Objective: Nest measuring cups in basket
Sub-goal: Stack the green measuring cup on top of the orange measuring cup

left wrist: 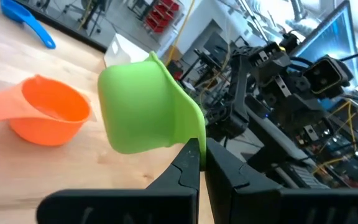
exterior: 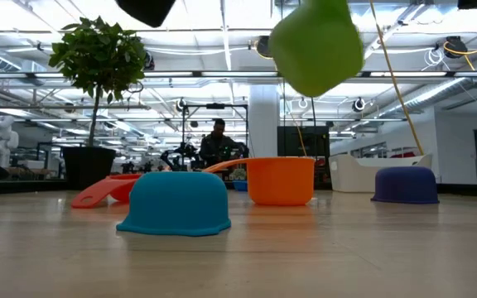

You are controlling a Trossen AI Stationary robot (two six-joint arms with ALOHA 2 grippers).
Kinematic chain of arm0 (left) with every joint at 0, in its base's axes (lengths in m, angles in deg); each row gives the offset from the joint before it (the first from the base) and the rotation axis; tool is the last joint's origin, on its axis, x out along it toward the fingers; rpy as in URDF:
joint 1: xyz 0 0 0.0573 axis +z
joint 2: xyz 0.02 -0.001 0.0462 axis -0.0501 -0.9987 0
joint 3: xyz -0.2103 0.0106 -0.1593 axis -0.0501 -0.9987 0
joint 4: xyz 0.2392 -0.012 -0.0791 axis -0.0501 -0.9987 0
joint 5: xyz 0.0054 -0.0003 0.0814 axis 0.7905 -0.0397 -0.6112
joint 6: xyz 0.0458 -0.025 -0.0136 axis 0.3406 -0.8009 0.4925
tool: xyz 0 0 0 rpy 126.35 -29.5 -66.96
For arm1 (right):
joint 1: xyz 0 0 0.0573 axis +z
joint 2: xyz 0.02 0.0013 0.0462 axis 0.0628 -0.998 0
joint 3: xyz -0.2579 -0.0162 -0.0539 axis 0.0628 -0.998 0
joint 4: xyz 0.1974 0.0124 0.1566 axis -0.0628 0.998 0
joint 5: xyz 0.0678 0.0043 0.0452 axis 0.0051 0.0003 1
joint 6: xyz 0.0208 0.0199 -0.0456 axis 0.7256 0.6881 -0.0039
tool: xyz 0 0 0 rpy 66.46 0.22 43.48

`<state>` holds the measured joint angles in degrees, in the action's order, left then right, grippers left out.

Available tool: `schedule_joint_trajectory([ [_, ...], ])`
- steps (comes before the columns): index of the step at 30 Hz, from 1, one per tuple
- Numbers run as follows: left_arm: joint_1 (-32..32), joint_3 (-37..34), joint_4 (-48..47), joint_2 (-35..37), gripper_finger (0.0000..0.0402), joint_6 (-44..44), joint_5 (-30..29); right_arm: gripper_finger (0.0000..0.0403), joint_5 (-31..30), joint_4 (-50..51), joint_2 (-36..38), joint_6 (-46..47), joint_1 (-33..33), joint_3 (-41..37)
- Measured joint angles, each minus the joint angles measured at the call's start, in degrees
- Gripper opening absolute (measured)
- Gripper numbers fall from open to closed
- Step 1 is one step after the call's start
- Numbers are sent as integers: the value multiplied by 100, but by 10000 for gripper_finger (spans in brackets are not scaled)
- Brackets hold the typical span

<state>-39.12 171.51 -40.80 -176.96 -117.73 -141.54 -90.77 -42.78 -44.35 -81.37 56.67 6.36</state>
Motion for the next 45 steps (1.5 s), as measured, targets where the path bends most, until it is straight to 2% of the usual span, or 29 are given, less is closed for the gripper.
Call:
schedule_joint_trajectory([
  [5, 142, 213, -480, -132, 10, -549, 4, 249, -3, 416, 0, -59, 2, 0],
  [15, 581, 217, -505, -143, 10, -717, -2, 249, -24, 715, 129, -58, 423, 0],
  [19, 729, 217, -1189, -142, 10, -1387, -1, 249, -91, 648, 273, -349, 633, 0],
  [27, 815, 217, -2136, -142, 10, -2326, 23, 249, -663, 556, 677, -791, 1140, 0],
  [31, 834, 180, -2459, -142, 10, -2715, 31, 249, -936, 331, 826, -1198, 1289, 0],
  [36, 975, -268, -2622, -110, 10, -3422, 47, 249, -1229, -26, 940, -1833, 1422, 0],
  [45, 949, -1114, -2497, 429, 10, -3892, 46, 249, -1985, -1292, 962, -3667, 1524, 0],
])
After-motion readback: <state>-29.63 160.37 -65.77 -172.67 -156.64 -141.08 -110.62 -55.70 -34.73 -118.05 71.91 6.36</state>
